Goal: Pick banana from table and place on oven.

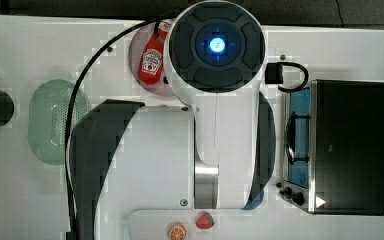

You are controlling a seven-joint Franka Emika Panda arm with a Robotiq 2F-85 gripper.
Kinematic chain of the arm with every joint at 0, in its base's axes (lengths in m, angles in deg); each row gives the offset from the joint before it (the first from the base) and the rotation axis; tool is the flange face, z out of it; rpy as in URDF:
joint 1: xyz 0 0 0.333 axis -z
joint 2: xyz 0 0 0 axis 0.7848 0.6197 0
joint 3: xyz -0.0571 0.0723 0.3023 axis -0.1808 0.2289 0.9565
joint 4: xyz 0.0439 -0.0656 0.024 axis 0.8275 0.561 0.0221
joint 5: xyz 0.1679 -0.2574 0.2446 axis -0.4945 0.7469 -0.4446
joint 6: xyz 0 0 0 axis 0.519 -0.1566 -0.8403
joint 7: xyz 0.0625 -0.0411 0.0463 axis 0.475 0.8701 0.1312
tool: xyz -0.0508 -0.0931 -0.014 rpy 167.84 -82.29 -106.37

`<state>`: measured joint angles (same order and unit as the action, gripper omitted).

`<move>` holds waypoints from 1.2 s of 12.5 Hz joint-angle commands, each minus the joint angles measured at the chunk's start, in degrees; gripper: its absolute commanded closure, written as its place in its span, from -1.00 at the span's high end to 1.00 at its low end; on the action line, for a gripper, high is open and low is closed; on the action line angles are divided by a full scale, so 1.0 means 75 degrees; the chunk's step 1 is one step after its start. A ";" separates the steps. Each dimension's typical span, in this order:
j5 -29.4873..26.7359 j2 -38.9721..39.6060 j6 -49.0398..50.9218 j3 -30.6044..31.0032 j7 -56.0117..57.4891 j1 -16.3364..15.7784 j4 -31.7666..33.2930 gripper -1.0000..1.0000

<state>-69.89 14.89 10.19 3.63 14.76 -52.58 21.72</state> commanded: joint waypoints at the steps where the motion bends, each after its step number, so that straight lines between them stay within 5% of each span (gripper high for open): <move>1: 0.0037 -0.3942 0.1869 -0.0314 -0.0542 0.0343 0.2154 0.58; 3: 0.0037 -0.3938 0.1868 -0.0311 -0.0542 0.0342 0.2160 0.99; 8: 0.0036 -0.3578 0.1565 -0.0127 -0.0542 0.0307 0.2537 1.00; 15: 0.0036 -0.1878 -0.1289 0.0208 -0.0542 0.0298 0.3728 1.00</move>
<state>-70.33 1.98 1.21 4.78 13.84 -50.71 48.52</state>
